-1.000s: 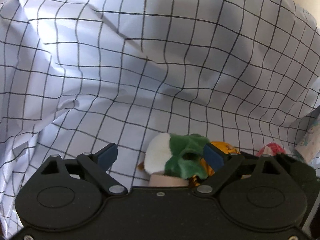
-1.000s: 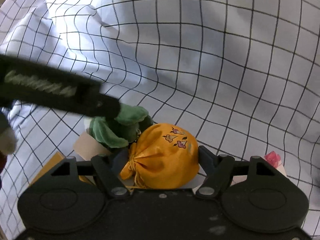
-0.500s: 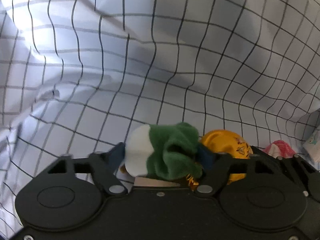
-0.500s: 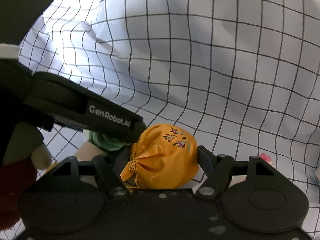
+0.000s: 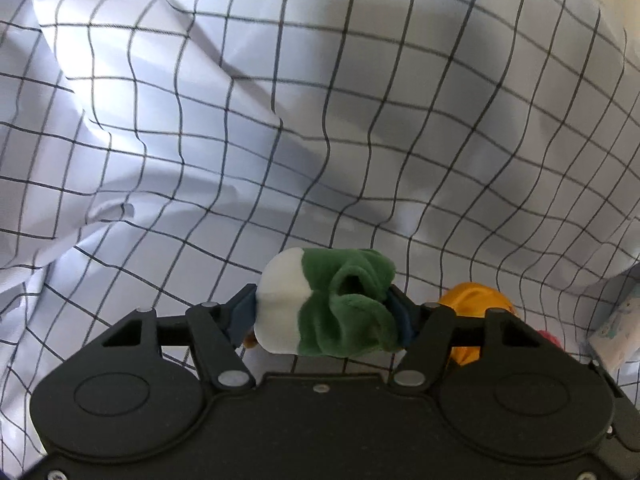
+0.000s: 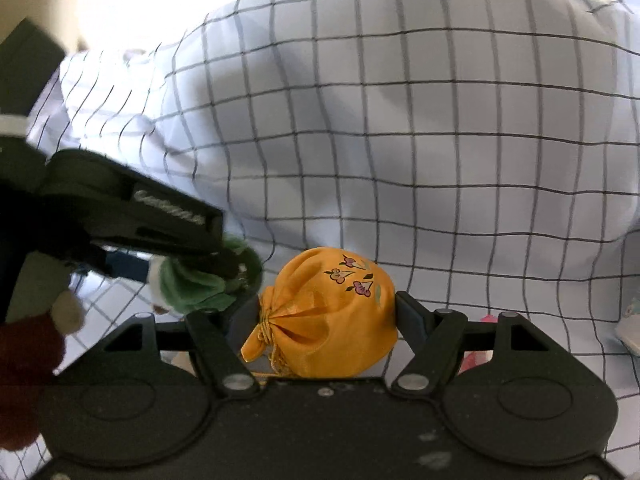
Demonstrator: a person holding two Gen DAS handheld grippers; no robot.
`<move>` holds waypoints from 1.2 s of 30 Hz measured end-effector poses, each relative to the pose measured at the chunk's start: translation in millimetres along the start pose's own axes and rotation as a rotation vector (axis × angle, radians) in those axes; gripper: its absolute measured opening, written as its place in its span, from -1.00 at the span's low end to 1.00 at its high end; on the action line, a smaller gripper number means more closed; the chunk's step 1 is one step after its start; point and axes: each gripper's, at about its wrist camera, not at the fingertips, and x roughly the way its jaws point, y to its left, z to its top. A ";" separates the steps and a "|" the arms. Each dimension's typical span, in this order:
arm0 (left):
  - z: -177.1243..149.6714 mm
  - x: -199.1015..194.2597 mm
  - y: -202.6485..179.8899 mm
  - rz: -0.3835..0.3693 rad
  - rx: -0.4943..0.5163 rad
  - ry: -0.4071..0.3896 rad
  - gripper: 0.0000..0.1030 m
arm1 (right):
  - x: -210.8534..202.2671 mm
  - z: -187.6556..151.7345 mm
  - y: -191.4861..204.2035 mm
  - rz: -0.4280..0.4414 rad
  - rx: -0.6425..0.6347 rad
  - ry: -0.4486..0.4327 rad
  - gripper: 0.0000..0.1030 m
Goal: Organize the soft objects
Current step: 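Lift and carry the plush with the left tool while the right tool carries the pouch to the basket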
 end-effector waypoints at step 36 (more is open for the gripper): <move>-169.0 -182.5 -30.5 -0.022 0.199 -0.101 0.21 | -7.4 7.3 -17.4 -0.049 0.086 -0.050 0.41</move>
